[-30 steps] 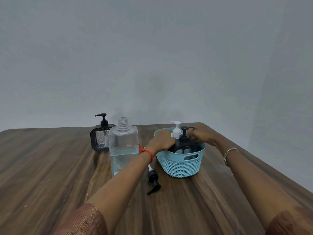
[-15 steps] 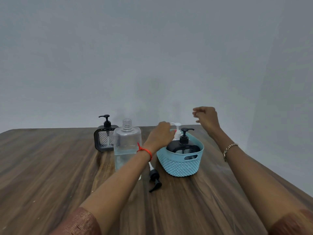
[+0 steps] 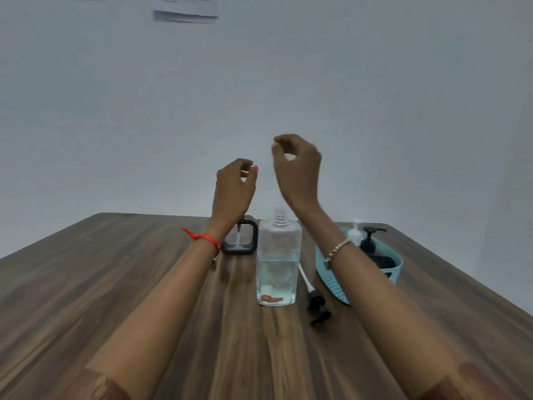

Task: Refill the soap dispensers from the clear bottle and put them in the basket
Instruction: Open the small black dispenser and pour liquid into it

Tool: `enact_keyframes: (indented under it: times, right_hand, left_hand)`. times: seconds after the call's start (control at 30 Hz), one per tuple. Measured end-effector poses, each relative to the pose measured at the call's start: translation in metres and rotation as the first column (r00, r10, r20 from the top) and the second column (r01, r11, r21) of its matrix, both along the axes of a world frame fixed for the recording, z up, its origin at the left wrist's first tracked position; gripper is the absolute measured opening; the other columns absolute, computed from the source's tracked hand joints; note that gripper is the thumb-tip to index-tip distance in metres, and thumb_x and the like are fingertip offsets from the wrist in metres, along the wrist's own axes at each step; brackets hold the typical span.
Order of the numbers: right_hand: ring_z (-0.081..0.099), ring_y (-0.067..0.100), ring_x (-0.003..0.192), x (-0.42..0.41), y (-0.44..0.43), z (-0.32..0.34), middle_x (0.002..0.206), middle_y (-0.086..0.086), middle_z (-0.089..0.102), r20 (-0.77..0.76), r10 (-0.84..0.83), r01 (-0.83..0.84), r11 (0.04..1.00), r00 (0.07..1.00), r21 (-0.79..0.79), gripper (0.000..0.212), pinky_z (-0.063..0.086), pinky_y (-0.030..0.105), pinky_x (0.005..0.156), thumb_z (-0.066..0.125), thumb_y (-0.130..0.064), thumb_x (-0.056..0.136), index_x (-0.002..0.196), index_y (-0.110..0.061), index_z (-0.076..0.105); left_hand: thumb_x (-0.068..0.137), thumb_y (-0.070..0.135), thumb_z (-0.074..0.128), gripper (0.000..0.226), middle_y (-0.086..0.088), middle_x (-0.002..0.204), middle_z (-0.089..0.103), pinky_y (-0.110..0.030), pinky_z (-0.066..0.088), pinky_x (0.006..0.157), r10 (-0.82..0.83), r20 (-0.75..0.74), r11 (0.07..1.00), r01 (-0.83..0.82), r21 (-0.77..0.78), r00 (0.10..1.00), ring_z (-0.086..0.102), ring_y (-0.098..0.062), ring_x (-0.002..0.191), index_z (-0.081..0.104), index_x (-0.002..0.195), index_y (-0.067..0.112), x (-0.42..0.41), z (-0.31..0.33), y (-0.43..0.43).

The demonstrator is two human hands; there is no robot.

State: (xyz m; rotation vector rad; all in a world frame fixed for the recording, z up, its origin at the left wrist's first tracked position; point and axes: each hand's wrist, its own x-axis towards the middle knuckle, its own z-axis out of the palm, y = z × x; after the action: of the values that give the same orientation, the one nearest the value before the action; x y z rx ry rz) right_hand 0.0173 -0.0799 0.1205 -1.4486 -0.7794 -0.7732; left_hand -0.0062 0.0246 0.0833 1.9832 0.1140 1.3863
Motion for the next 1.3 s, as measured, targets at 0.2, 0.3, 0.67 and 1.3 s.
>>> enact_keyframes:
  times: [0.2,0.3,0.67,1.3]
  right_hand:
    - [0.051,0.024,0.119,-0.008,0.078,-0.076,0.127,0.011,0.056,-0.197,0.064,-0.112,0.964,0.978,-0.243,0.033,0.040,0.033,0.100,0.044,-0.013,0.093,0.124,-0.003,0.053]
    - [0.046,0.025,0.123,0.009,0.105,-0.116,0.131,0.010,0.050,-0.358,-0.013,-0.097,0.953,0.933,-0.288,0.036,0.035,0.030,0.099,0.040,-0.012,0.094,0.128,-0.004,0.047]
    - [0.009,0.034,0.144,0.086,0.162,-0.193,0.157,0.015,0.002,-0.778,-0.195,0.093,0.980,0.597,-0.174,0.081,0.019,0.046,0.117,0.057,0.000,0.084,0.149,-0.010,0.009]
    - [0.035,0.035,0.121,0.084,0.170,-0.173,0.143,0.017,0.021,-0.751,-0.230,0.084,0.970,0.618,-0.228,0.064,0.041,0.044,0.095,0.054,-0.003,0.087,0.142,-0.015,0.025]
  left_hand:
    - [0.093,0.024,0.052,0.035,-0.016,0.116,0.063,-0.039,0.049,0.091,0.034,-0.193,0.990,-0.060,-0.126,0.981,0.059,-0.027,0.106,0.057,0.117,-0.001,-0.007,-0.059,0.059]
    - [0.094,0.028,0.050,0.038,-0.013,0.121,0.058,-0.029,0.042,0.087,-0.011,-0.352,0.982,-0.056,-0.180,0.936,0.056,-0.025,0.110,0.051,0.122,0.001,-0.004,-0.086,0.075]
    - [0.094,0.031,0.051,0.068,-0.021,0.152,0.025,-0.031,0.019,0.113,-0.131,-0.626,0.972,-0.025,-0.234,0.769,0.024,-0.028,0.141,0.020,0.144,-0.004,0.063,-0.152,0.128]
    - [0.091,0.009,0.055,0.044,-0.009,0.126,0.052,-0.010,0.032,0.080,-0.274,-0.445,0.935,0.129,-0.329,0.853,0.049,-0.018,0.117,0.040,0.131,0.001,0.085,-0.147,0.131]
